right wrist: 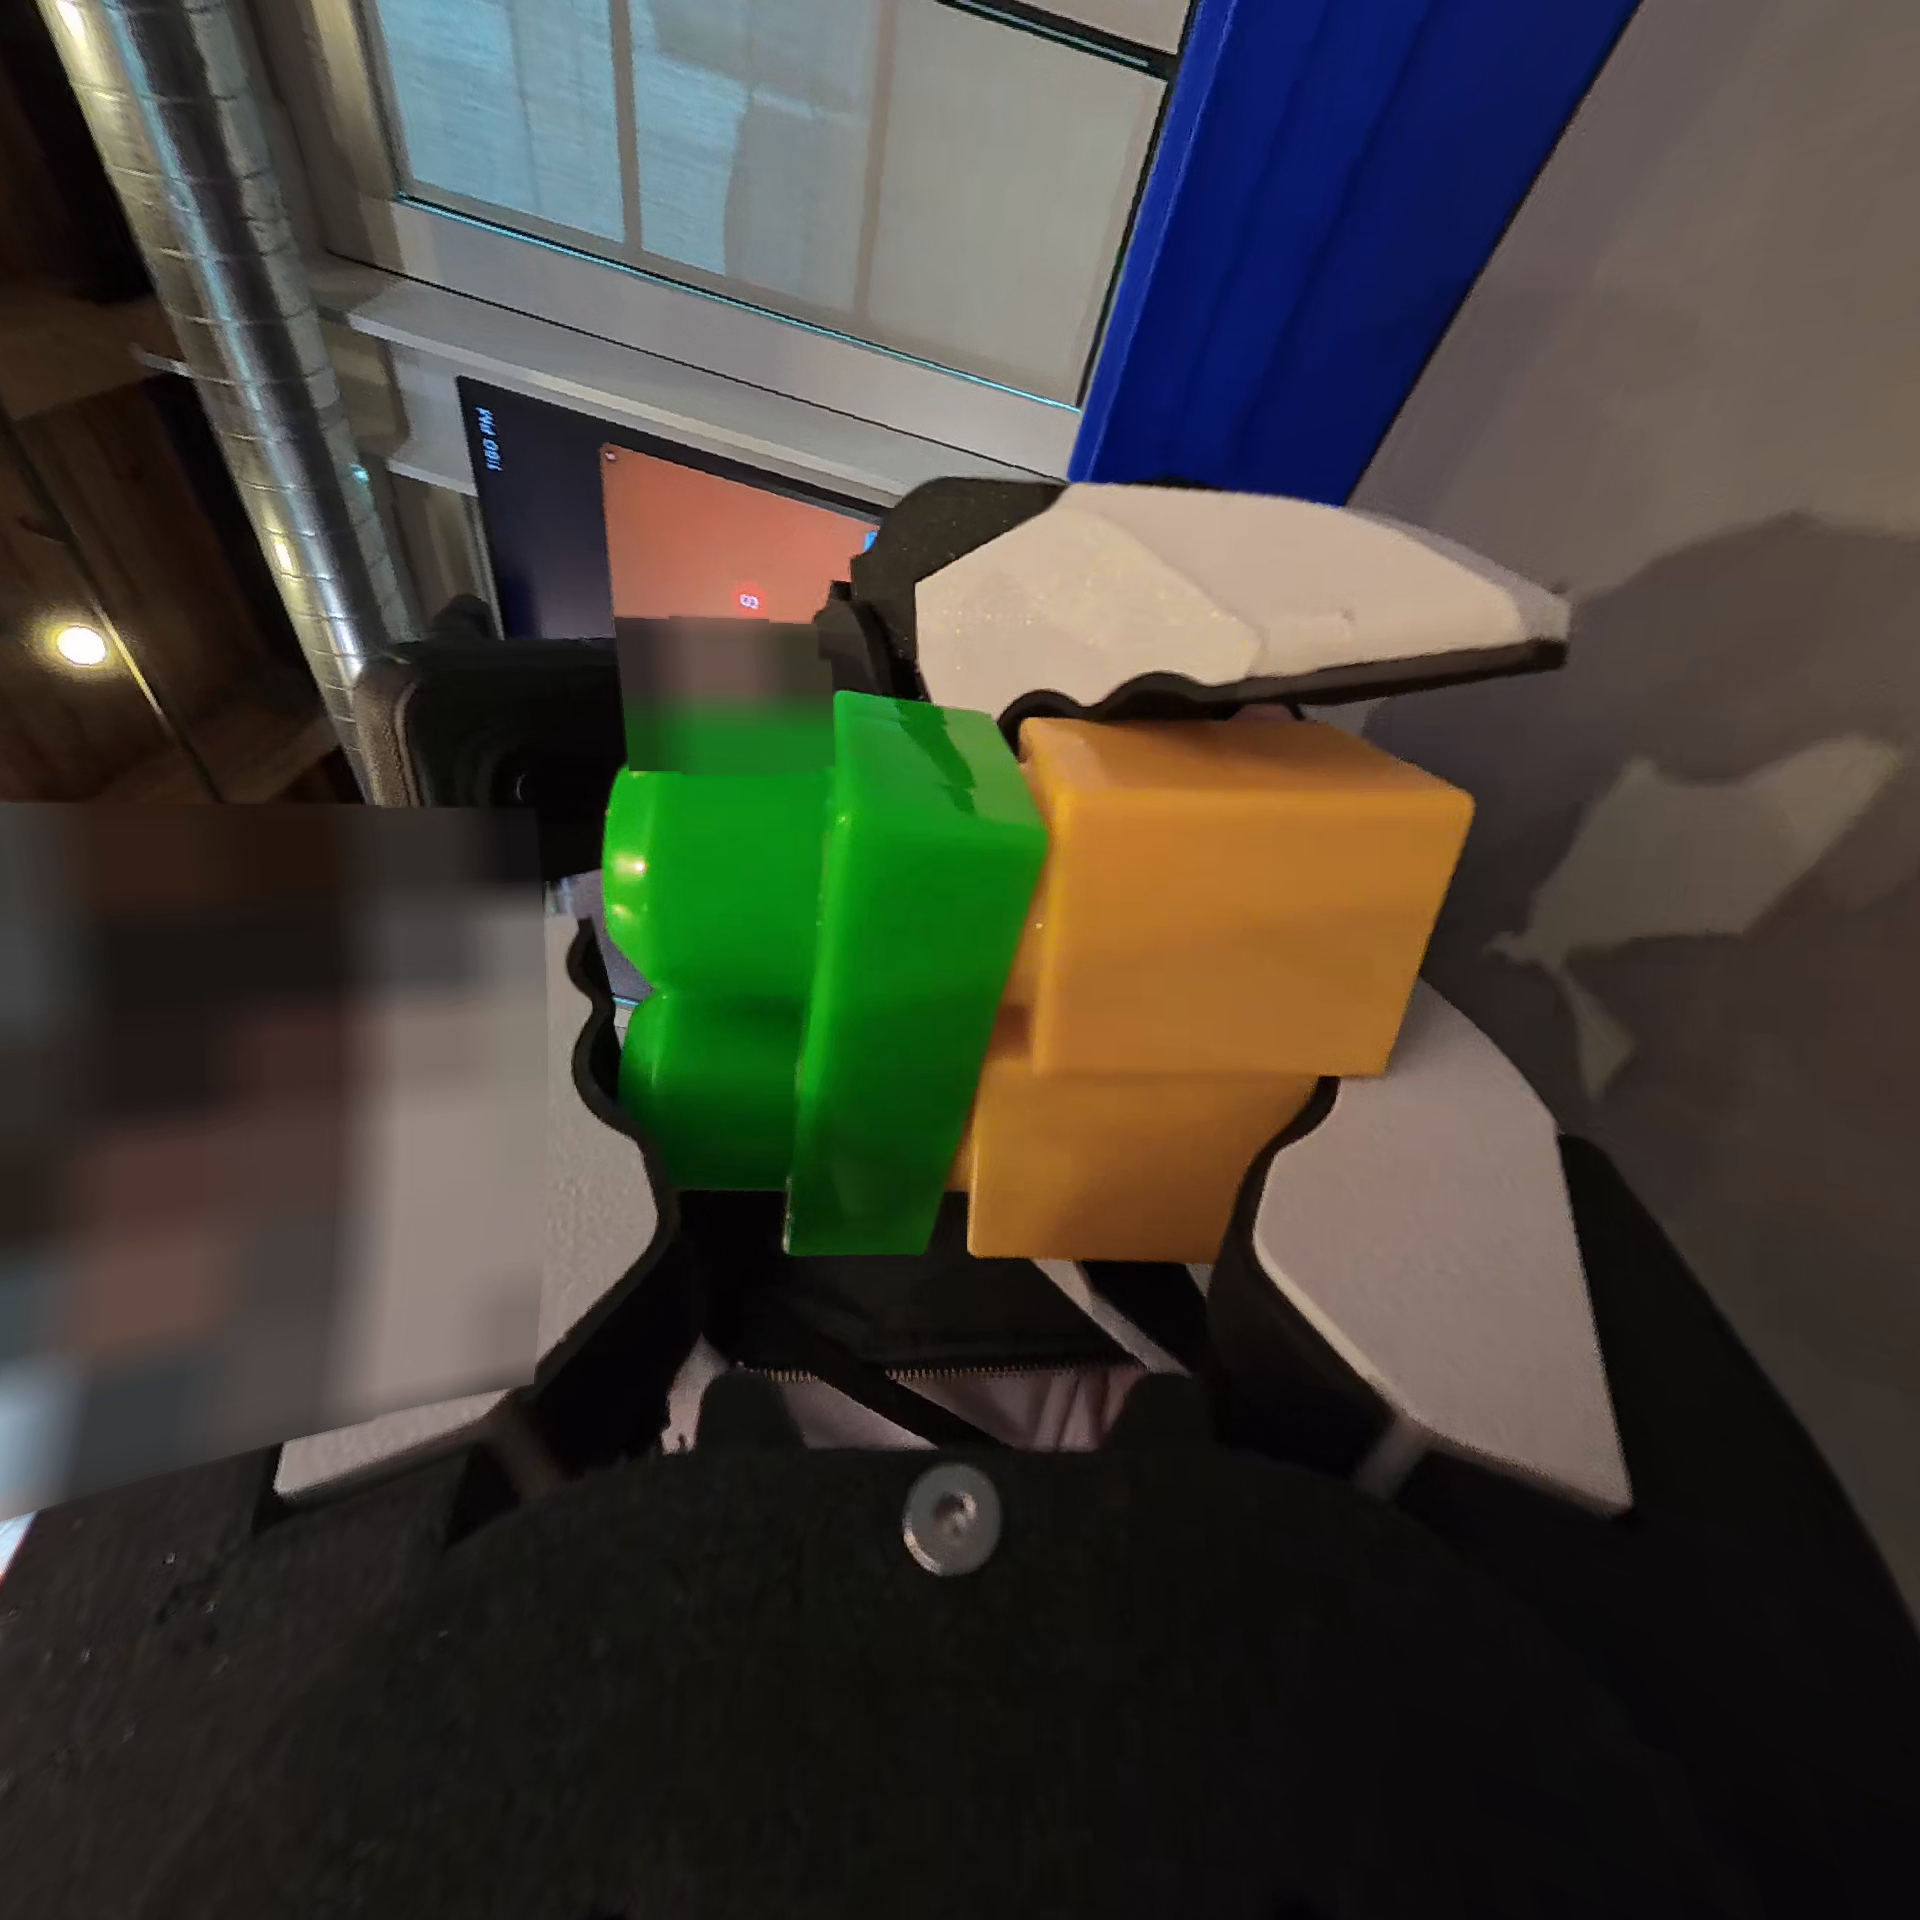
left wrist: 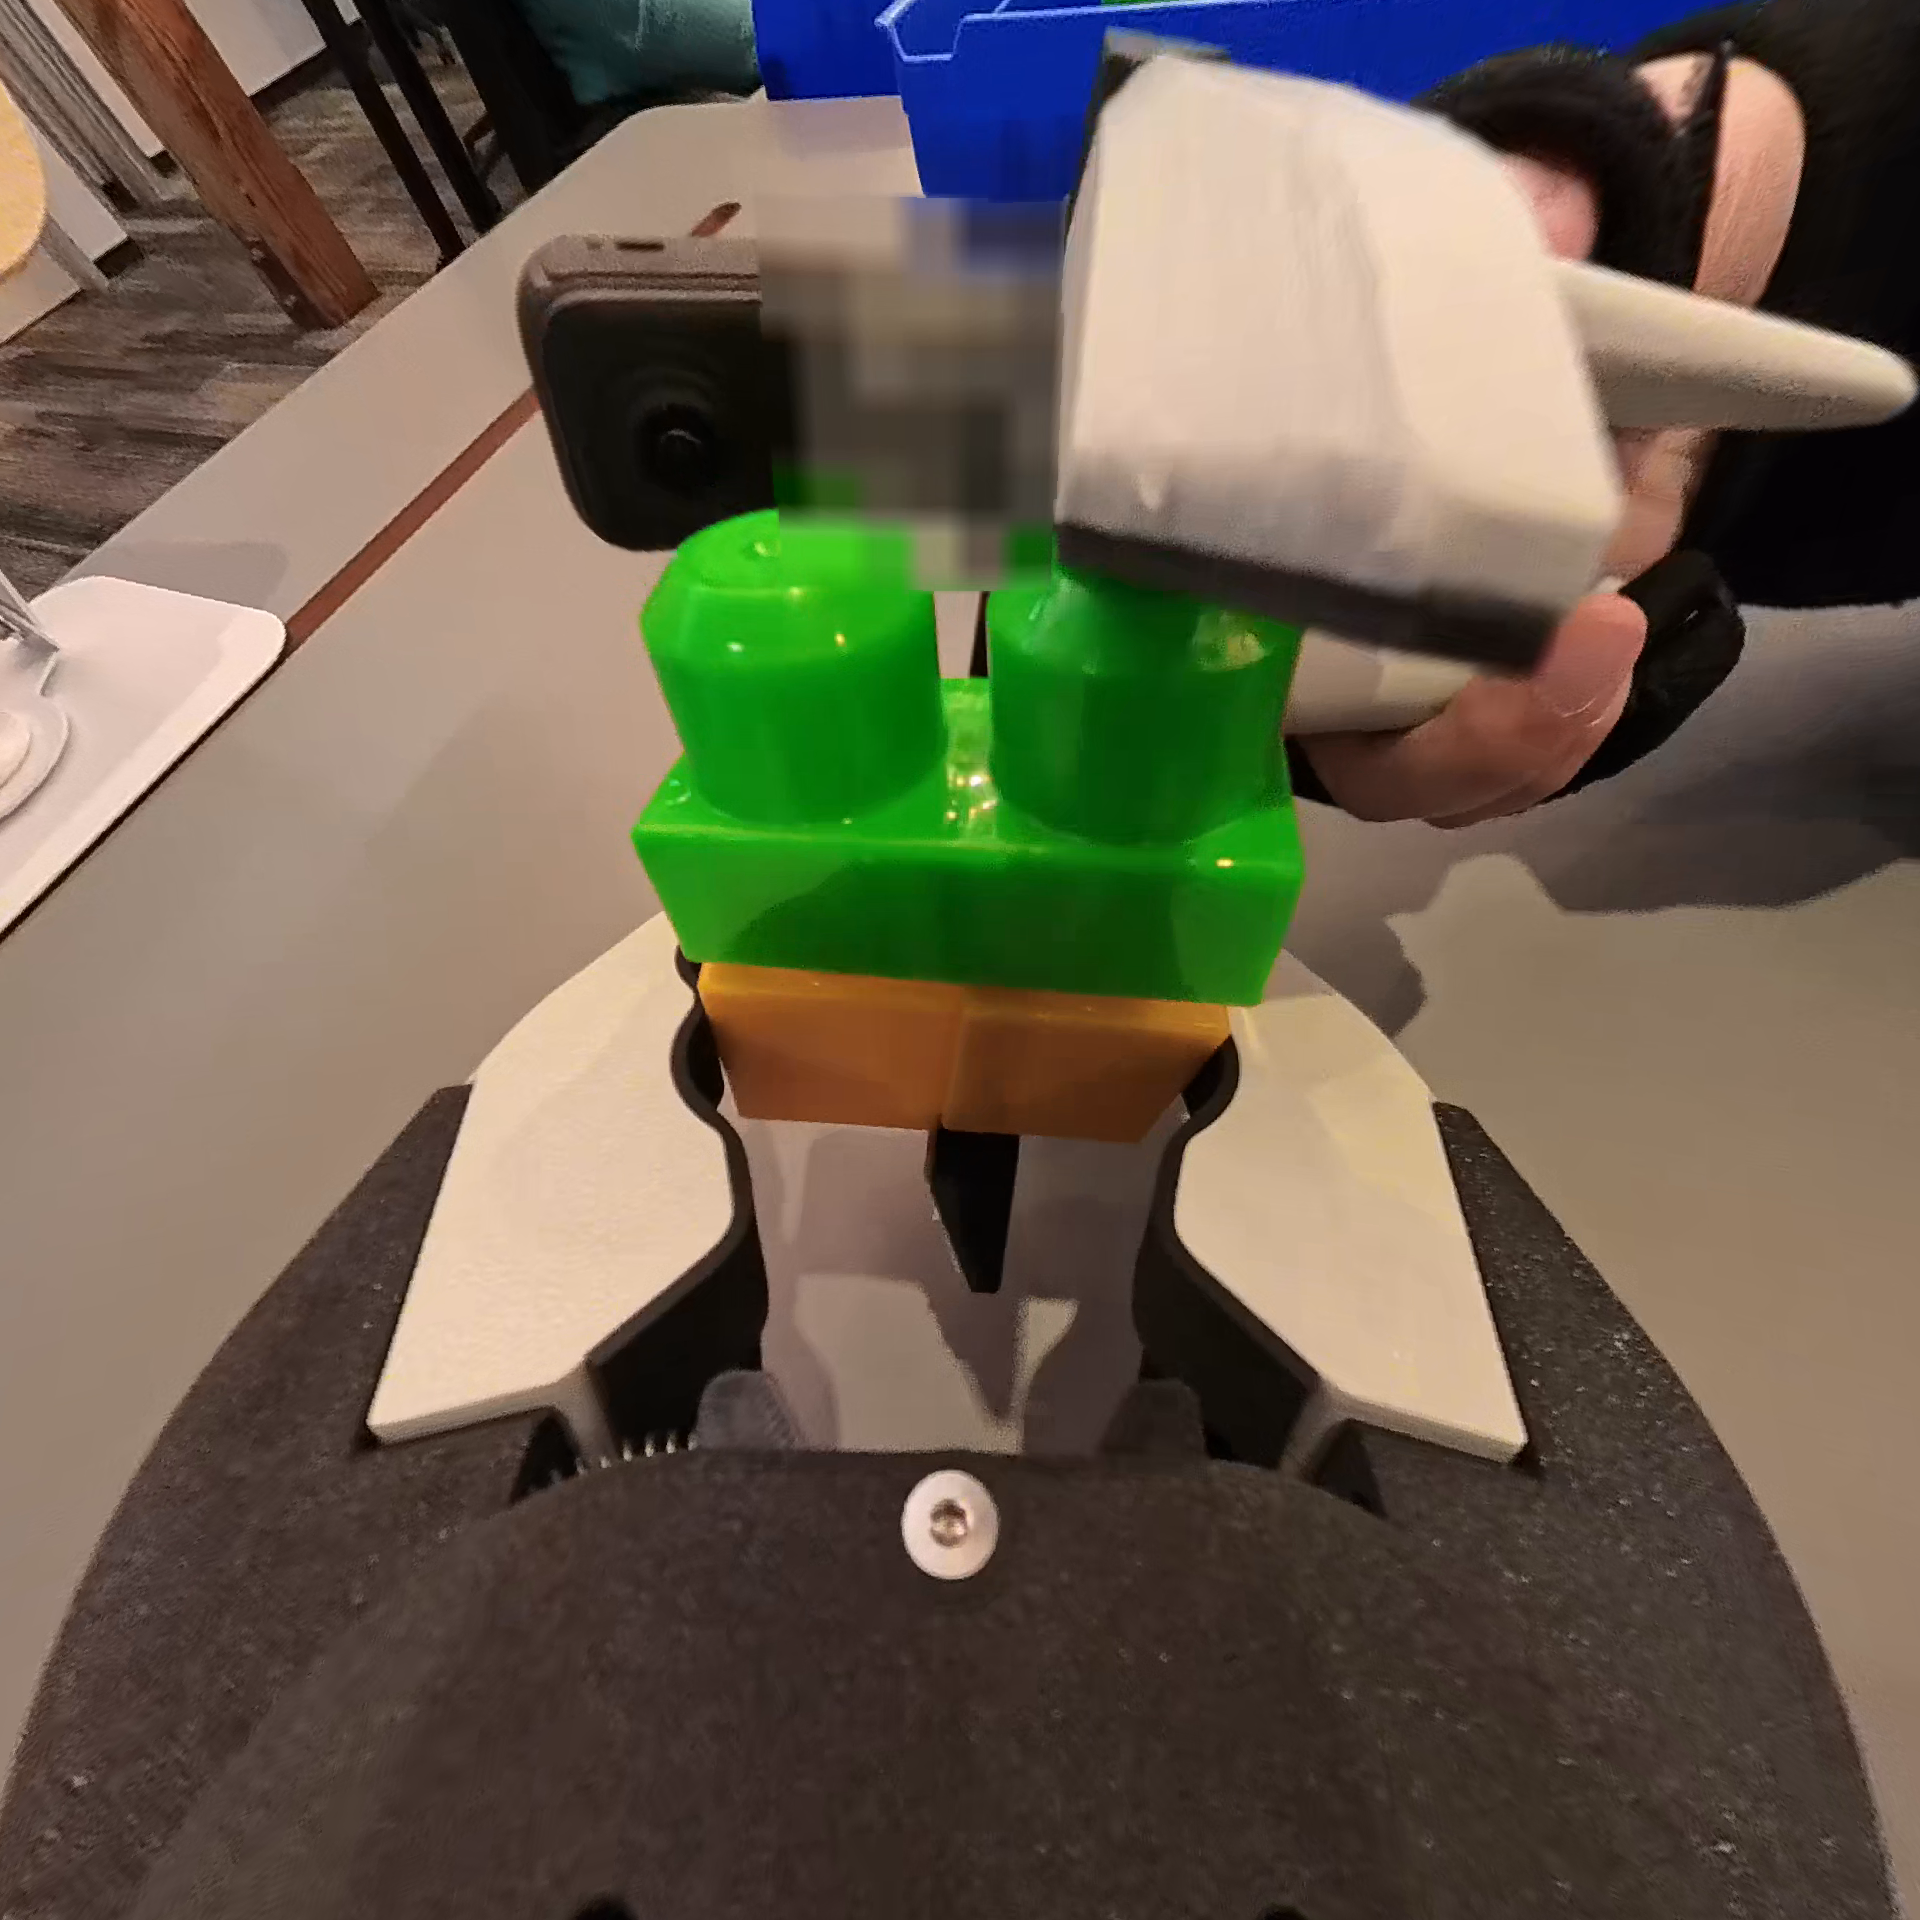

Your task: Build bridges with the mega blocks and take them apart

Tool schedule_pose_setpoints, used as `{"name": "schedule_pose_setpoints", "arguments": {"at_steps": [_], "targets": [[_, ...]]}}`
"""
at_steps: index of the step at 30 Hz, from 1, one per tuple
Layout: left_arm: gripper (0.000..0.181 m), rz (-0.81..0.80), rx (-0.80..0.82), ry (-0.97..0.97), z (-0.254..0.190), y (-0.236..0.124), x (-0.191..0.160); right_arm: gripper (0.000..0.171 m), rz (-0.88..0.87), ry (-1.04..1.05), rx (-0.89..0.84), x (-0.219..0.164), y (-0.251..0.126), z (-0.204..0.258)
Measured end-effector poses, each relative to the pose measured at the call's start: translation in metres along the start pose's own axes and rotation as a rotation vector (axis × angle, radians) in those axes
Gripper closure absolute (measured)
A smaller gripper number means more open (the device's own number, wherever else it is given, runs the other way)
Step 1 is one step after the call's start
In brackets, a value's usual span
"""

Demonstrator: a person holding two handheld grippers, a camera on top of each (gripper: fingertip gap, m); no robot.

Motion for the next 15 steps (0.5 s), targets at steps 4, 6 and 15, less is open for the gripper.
{"name": "schedule_pose_setpoints", "arguments": {"at_steps": [4, 6, 15], "targets": [[0.092, 0.024, 0.005, 0.007, -0.0007, 0.0012, -0.0008, 0.044, 0.016, 0.026, 0.002, -0.0031, 0.0010, -0.0017], [0.092, 0.027, 0.006, 0.008, -0.0010, 0.0019, -0.0010, 0.043, 0.023, 0.033, 0.005, -0.0037, 0.0008, -0.0024], [0.092, 0.046, 0.028, 0.015, -0.0005, 0.0034, -0.0031, 0.046, 0.047, -0.013, -0.061, -0.0044, 0.0016, -0.0040]]}}
Point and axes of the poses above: each gripper's, where its closed fingertips meet, y out along the fingers, x out of its top, z = x × y across the jaws, the point moved 7 cm from there along -y, back along the fingers, and after that the axes turned 8 degrees about -x, right-handed, at the moved point
